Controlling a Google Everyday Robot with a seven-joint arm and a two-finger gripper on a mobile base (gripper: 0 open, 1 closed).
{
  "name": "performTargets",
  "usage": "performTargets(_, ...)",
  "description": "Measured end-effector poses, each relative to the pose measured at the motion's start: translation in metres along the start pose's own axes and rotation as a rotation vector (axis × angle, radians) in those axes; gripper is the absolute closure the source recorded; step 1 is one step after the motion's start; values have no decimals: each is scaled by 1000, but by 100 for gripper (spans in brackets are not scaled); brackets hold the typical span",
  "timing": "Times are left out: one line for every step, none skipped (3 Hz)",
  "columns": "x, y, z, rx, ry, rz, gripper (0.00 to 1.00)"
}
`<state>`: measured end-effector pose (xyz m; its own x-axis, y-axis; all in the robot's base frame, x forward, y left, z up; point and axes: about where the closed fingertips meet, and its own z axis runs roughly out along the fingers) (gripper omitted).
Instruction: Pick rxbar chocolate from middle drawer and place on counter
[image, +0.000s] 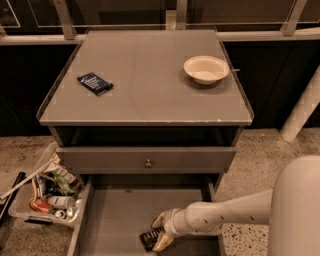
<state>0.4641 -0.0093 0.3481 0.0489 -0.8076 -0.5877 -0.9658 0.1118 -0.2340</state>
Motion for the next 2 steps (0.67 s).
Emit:
performTargets(0,0,0,0,0,0,100)
performTargets(-2,0,-3,0,0,0,100)
